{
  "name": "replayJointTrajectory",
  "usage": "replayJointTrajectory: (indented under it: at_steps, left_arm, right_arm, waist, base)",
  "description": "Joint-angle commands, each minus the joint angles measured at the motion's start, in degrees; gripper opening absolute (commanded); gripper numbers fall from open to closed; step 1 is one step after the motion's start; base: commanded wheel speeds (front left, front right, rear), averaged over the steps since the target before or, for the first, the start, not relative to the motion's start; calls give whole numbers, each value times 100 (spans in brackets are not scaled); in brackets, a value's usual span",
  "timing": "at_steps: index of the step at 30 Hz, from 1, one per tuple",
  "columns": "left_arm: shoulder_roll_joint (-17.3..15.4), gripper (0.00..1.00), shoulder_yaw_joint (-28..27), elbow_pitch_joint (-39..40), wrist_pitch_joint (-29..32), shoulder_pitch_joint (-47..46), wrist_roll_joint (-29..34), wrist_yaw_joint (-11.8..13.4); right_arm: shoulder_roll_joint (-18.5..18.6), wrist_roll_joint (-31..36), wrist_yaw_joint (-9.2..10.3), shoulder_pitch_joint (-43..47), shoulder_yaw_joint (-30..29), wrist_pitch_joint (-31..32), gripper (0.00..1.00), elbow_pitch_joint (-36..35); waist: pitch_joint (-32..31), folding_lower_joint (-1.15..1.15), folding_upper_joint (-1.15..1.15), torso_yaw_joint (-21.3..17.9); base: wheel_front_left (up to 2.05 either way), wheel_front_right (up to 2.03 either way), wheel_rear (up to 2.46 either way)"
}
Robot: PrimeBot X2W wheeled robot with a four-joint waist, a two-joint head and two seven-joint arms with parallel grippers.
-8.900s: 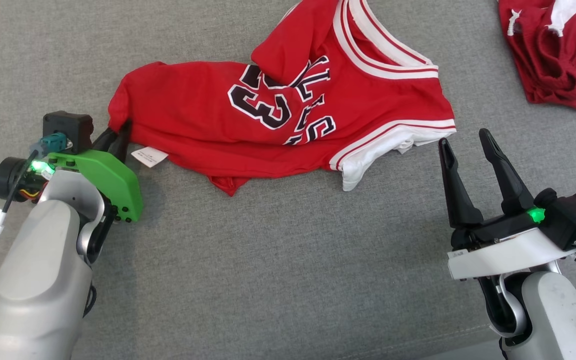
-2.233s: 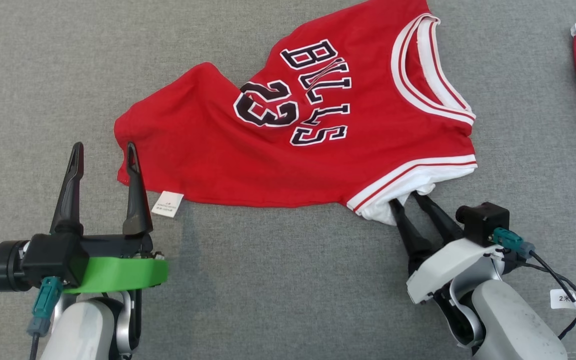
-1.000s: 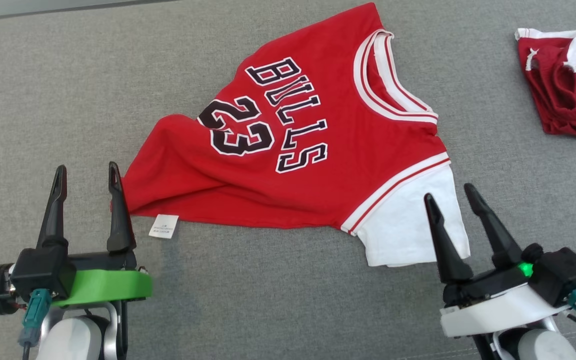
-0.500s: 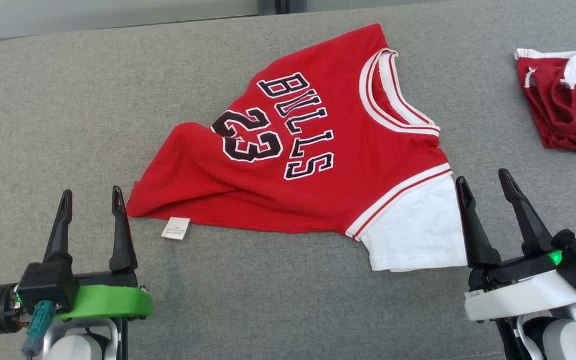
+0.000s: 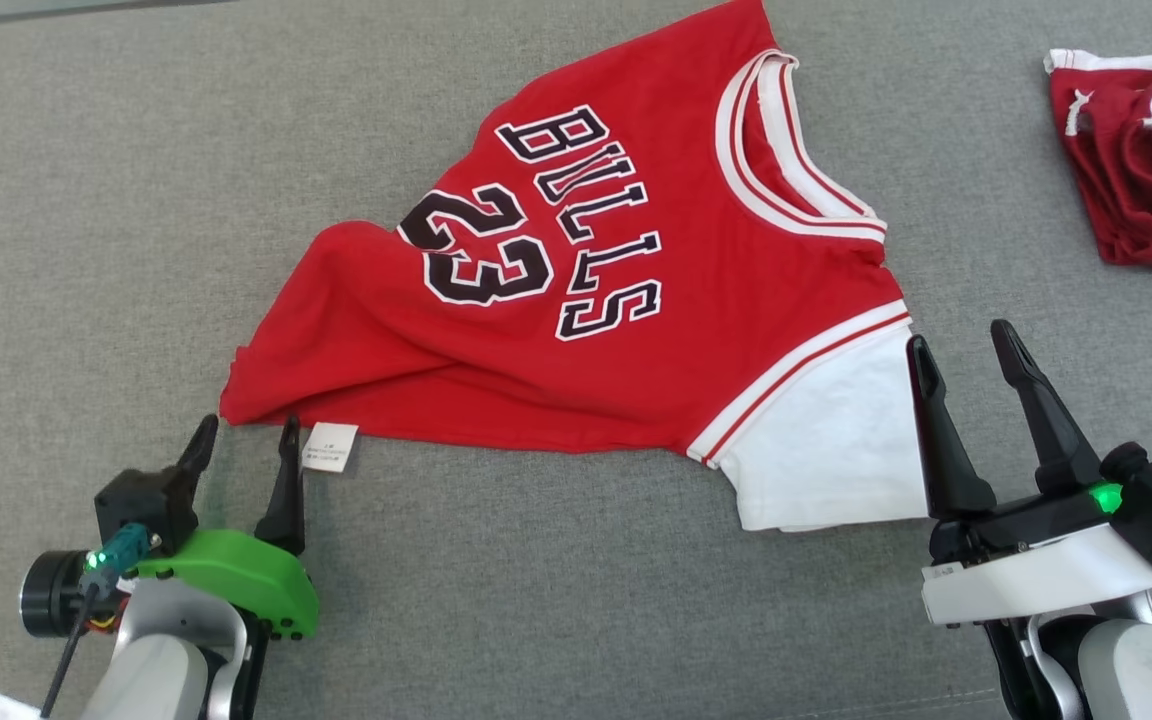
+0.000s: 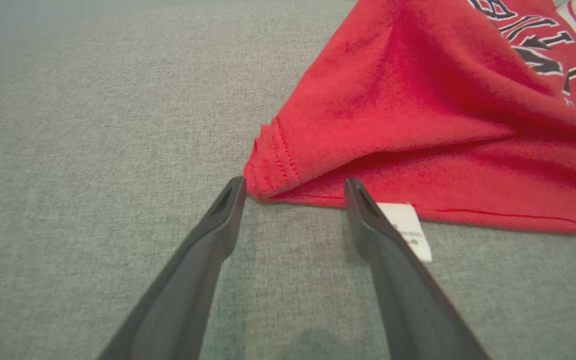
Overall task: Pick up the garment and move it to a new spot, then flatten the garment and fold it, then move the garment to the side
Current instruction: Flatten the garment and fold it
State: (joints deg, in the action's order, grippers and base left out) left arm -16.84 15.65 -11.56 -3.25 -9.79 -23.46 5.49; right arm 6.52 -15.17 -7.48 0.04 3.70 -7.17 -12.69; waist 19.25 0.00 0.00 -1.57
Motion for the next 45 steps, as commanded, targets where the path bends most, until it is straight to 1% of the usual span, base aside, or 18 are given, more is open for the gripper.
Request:
replayJointTrajectory:
  at_steps: [1, 3, 6, 7, 8, 12, 15, 20, 23, 24, 25, 26, 28, 31, 35, 39, 40, 45]
  left_arm:
    - [-30, 100, -25, -146, -44, -178, -34, -65]
    - [-29, 100, -46, -554, -72, -442, -115, -172]
    - [-34, 100, -25, -929, 15, -586, -193, -276]
    - [-41, 49, -6, -1042, 62, -595, -224, -319]
    - [-32, 0, 9, -1137, 83, -595, -249, -348]
    - [2, 0, 92, -1293, 179, -541, -299, -444]
    - [-6, 0, 107, -1350, 186, -487, -339, -468]
    - [2, 0, 87, -1288, 115, -342, -383, -390]
    - [8, 0, 59, -1231, 67, -306, -392, -349]
    - [16, 0, 48, -1197, 47, -287, -412, -332]
    - [23, 0, 30, -1147, 0, -273, -414, -311]
    - [30, 0, 29, -1093, -5, -258, -420, -301]
    - [28, 0, -16, -842, -122, -223, -415, -229]
    - [-48, 0, -105, -285, -217, -180, -352, -82]
    - [-213, 0, -223, 758, -194, -25, -232, 175]
    - [-378, 0, -357, 1880, -26, -16, -158, 368]
    - [-467, 0, -410, 2172, 5, -76, -84, 411]
    - [-730, 0, -581, 3275, 141, -531, 165, 522]
  right_arm:
    - [12, -59, -1, -105, 12, -38, 100, 30]
    - [10, -66, -2, -171, 7, -61, 100, 100]
    - [-9, -73, -2, -147, -48, -70, 100, 190]
    - [-10, -69, -2, -111, -77, -53, 100, 236]
    - [-12, -72, -1, -43, -126, -26, 100, 300]
    - [15, -77, -2, 240, -266, 61, 100, 664]
    - [12, -144, -2, 423, -287, 63, 100, 1018]
    - [-10, -369, -2, 287, -155, -45, 100, 1664]
    - [14, -434, -1, 237, -39, 43, 100, 1971]
    - [22, -491, -1, 207, 40, 98, 87, 2087]
    - [46, -523, -2, 177, 109, 148, 40, 2191]
    - [51, -552, -2, 152, 151, 139, 0, 2237]
    - [95, -602, -2, 38, 162, -51, 0, 2133]
    - [244, -560, -1, -69, 2, -311, 0, 1775]
    - [401, -377, -1, -190, -296, -460, 0, 975]
    - [558, -146, -1, -390, -667, -355, 0, 115]
    - [629, -55, -1, -473, -766, -307, 0, -124]
    - [937, 196, 2, -980, -1294, 46, 0, -1040]
  waist:
    - [169, 0, 0, -69]
    - [250, 0, 0, -120]
    - [287, 0, 0, -156]
    - [293, 0, 0, -162]
    - [294, 0, 0, -165]
    - [283, 0, 0, -126]
    - [273, 0, 0, -109]
    - [250, 0, 0, -104]
    - [236, 0, 0, -76]
    - [229, 0, 0, -65]
    - [224, 0, 0, -54]
    - [214, 0, 0, -44]
    - [178, 0, 0, -22]
    - [109, 0, 0, 4]
    - [-37, 0, 0, 53]
    - [-222, 0, 0, 78]
    - [-281, 0, 0, 82]
    - [-536, 0, 0, 70]
  base:
    - [0, 0, 0]
    - [0, 0, 0]
    - [0, 0, 0]
    - [0, 0, 0]
    - [0, 0, 0]
    - [0, 0, 0]
    - [0, 0, 0]
    - [0, 0, 0]
    - [0, 0, 0]
    - [0, 0, 0]
    - [0, 0, 0]
    - [0, 0, 0]
    - [0, 0, 0]
    - [0, 0, 0]
    - [0, 0, 0]
    - [0, 0, 0]
    - [0, 0, 0]
    - [0, 0, 0]
